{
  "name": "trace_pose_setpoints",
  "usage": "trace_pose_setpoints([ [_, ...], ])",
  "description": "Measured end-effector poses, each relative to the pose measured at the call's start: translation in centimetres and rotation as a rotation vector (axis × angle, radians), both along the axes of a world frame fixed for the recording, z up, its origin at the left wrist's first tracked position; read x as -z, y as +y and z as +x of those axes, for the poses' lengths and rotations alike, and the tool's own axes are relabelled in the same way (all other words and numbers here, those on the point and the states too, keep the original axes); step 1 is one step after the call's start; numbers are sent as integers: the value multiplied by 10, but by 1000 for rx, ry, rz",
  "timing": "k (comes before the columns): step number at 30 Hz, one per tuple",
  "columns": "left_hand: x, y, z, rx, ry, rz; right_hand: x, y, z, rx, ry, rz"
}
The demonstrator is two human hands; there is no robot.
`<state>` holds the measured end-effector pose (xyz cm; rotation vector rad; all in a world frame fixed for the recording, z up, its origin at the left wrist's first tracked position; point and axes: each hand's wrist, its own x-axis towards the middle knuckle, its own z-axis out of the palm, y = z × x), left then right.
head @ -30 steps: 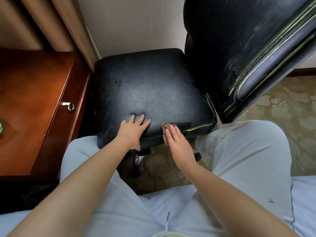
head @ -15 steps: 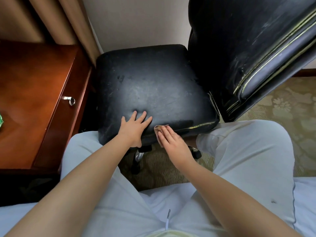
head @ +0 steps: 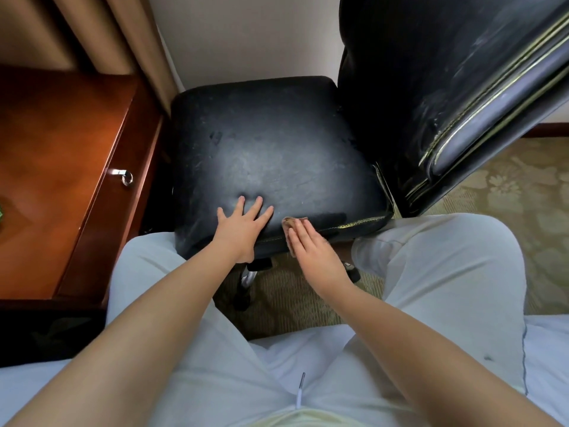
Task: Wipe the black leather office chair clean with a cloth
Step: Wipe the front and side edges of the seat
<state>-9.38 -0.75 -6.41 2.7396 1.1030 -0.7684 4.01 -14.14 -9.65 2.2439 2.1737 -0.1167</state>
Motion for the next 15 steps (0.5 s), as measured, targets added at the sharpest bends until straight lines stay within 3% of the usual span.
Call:
trace_pose_setpoints([
  [2,-1,-2,1,0,10,4,-4,-2,9,-85,-13,-44],
  [4,-1,-3,1,3,21,5,-1,-4,14,-44,27,85],
  [6,-1,-4,1,3,20,6,1,-5,10,257,143,122],
  [8,-1,-5,3,-13,6,8,1,-2,0,404,213,104],
  [12,-3,-6,13,-60,-3,-7,4,-5,-11,248,252,102],
  [15,-7,-4,16,-56,24,-8,9,-5,-1,595,305,122],
])
